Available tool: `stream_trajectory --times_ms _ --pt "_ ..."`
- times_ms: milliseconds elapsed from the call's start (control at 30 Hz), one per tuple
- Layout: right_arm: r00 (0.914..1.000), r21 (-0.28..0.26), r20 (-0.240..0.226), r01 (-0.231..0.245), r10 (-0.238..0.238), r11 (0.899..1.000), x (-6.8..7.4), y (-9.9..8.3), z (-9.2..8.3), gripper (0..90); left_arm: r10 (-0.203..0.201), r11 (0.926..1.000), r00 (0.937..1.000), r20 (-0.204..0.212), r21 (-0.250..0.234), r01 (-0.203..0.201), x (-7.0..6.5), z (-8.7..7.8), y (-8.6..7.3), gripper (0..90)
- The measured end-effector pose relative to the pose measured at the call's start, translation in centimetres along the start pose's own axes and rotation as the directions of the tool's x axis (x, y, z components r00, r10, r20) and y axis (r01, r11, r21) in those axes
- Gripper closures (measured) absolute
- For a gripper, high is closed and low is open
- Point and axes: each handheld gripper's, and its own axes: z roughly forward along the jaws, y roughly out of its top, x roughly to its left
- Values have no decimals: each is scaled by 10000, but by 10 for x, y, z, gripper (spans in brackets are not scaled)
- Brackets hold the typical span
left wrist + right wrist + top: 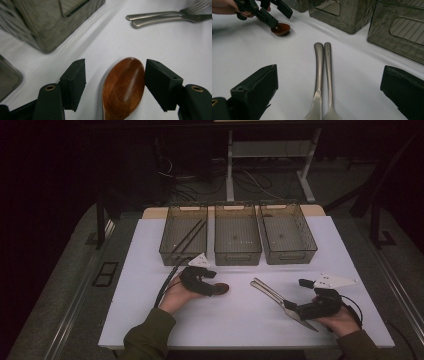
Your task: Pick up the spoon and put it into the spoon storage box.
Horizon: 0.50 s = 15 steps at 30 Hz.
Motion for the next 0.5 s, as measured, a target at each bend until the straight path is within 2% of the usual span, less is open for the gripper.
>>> stream_trajectory --times_ms 167,467,500 --pt "10000 -12 3 3 -3 10000 0 0 0 9 118 9997 9998 -149 221 -115 -1 2 -2 350" --pt "10000 -20 35 -1 1 10000 0 0 -1 10 268 9983 9996 -135 527 -260 -3 5 -4 368" --pt "10000 -24 30 -7 7 10000 0 0 -1 9 389 9977 9992 -121 553 -381 -2 6 -4 371"
